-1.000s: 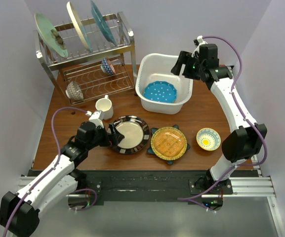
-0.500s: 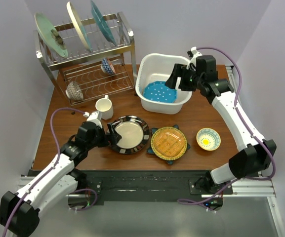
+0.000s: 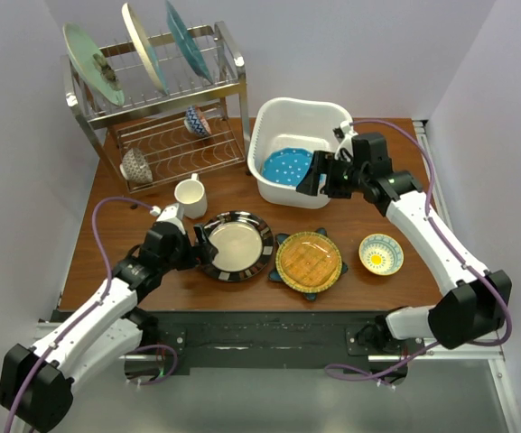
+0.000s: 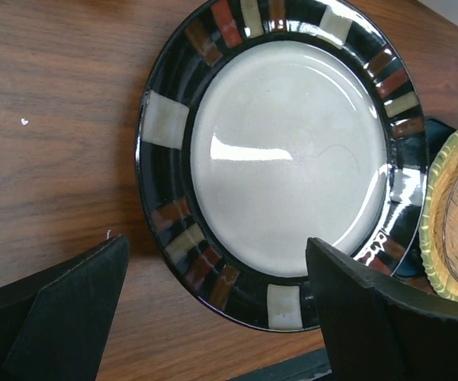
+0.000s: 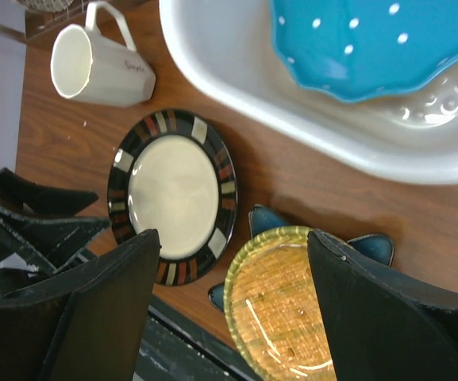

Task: Place the plates into the plastic bin on the countertop
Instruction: Pick up the plate at the center of the board.

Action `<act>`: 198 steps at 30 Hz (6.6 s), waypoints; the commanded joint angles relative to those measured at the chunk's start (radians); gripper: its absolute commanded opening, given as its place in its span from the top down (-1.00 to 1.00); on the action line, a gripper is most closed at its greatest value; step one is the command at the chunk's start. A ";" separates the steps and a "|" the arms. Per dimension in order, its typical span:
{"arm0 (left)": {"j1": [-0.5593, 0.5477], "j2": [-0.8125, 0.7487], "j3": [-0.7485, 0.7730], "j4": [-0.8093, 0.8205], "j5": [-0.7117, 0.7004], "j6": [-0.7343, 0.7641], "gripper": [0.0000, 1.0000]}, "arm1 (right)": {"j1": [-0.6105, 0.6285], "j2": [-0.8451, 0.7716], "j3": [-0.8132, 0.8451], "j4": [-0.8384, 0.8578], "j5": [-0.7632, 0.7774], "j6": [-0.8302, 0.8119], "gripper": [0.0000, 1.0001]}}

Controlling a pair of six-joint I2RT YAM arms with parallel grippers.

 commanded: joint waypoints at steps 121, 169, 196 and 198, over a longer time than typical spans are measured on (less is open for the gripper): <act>-0.002 0.101 -0.144 0.280 0.062 -0.077 -0.27 | 0.248 0.086 -0.440 0.427 -0.215 0.210 0.74; -0.002 0.056 -0.101 0.184 0.035 -0.054 -0.45 | 0.260 0.132 -0.344 0.332 -0.045 0.159 0.78; -0.024 0.122 -0.085 0.272 0.027 -0.040 -0.11 | 0.260 0.028 -0.447 0.330 -0.028 0.174 0.75; -0.027 0.160 -0.093 0.291 0.027 -0.042 -0.11 | 0.260 0.026 -0.459 0.347 -0.028 0.182 0.73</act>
